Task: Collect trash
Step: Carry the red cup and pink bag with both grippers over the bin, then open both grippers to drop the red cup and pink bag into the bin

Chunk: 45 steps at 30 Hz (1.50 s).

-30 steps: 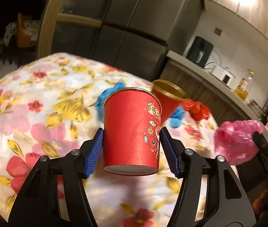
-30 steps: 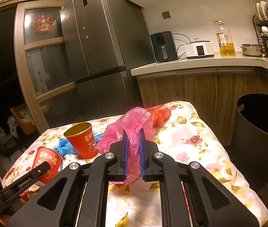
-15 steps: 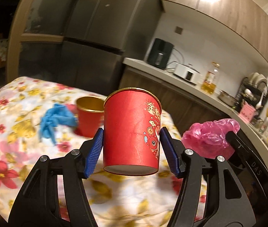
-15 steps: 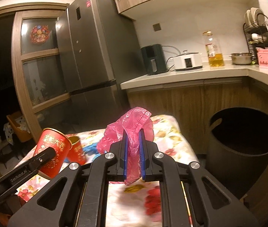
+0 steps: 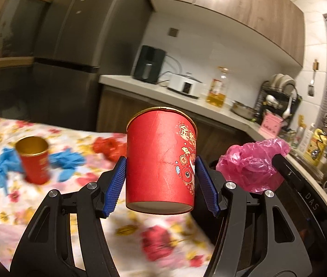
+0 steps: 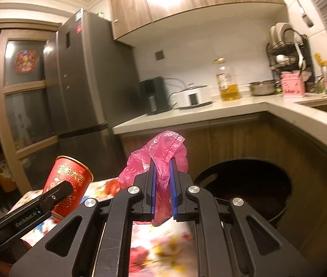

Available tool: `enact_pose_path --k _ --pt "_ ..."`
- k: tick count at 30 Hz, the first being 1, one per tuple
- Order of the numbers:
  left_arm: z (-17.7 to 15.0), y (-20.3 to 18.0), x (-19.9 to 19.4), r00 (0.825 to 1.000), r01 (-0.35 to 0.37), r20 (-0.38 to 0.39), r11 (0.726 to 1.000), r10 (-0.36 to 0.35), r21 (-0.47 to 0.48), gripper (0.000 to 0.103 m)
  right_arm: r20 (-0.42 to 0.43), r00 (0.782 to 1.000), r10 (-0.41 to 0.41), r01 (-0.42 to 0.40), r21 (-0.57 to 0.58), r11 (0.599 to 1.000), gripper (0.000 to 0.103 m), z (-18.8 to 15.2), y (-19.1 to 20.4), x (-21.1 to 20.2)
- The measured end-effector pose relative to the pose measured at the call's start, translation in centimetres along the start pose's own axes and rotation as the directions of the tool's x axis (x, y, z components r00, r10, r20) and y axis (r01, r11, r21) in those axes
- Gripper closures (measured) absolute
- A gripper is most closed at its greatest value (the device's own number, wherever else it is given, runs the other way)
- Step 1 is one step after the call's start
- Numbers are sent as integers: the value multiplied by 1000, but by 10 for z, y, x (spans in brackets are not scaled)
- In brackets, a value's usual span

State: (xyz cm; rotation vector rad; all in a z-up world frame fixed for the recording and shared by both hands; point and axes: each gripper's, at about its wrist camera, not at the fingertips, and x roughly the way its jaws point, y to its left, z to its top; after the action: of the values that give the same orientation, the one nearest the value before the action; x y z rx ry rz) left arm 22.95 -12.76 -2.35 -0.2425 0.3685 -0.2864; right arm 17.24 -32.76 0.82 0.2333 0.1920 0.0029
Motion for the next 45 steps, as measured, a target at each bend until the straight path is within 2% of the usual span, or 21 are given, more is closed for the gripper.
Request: enact_pose_path --k 9,18,28,45 --pt "2 -61 41 990 138 -18 990 -137 33 44 41 993 -114 113 16 993 92 20 -49 4" --pt "-5 -94 77 973 229 -49 972 -227 48 44 25 985 -169 168 26 985 92 21 -79 14" --pt "-12 -113 104 961 269 -87 961 -263 58 43 14 982 -188 188 38 981 92 21 -95 22" --pt "-17 -126 120 953 287 -118 956 -278 68 42 -4 981 -193 193 33 981 91 17 -99 30"
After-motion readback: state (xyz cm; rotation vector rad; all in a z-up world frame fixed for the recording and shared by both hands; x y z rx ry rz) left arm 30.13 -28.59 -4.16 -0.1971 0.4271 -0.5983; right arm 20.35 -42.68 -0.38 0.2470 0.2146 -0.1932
